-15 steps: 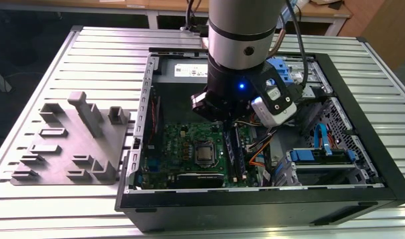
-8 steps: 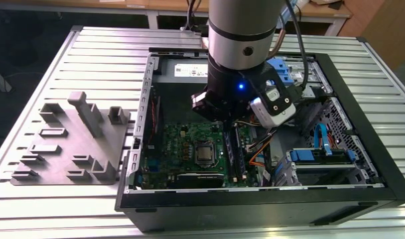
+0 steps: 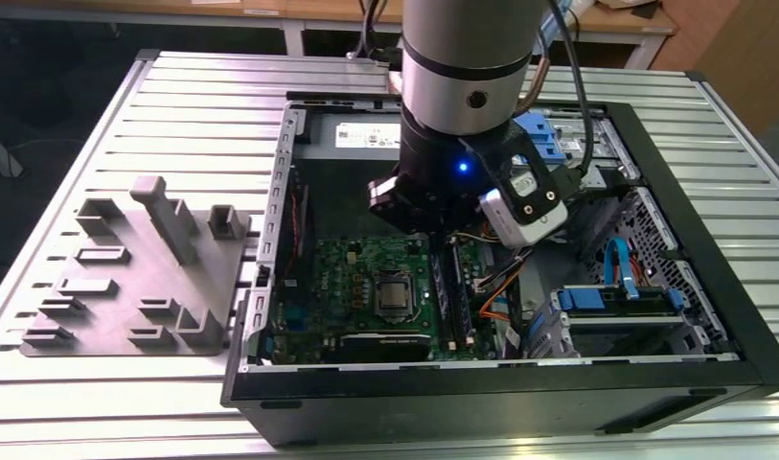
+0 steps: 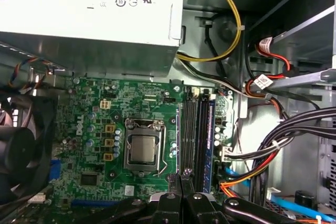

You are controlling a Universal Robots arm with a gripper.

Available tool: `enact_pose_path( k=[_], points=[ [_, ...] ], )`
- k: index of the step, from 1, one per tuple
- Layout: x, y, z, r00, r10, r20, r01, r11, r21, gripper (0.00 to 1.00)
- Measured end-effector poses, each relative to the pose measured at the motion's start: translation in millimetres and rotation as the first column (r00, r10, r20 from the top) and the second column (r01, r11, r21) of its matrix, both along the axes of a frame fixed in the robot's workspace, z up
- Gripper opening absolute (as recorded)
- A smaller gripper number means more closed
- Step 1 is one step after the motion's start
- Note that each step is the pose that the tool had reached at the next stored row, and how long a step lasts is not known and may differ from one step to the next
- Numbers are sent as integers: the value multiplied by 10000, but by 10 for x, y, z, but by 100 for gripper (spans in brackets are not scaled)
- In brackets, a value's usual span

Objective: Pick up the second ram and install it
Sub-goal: 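Insert the second ram into the second slot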

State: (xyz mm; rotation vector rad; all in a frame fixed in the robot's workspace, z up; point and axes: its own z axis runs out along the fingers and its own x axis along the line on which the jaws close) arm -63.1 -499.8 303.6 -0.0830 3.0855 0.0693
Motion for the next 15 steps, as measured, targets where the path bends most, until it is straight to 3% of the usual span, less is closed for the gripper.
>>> enact_pose_path(
  k=[2,3,7,15],
  points=[
    [10,0,-2,9999,2,-126,-2,10000,-2,8],
    [11,-1,-2,9999,2,-140,-2,10000,-2,8],
    [27,0,-6,9999,3,-147,-3,10000,4,8],
    [178,0,-33,9998,2,-185,-2,10000,0,8]
  ],
)
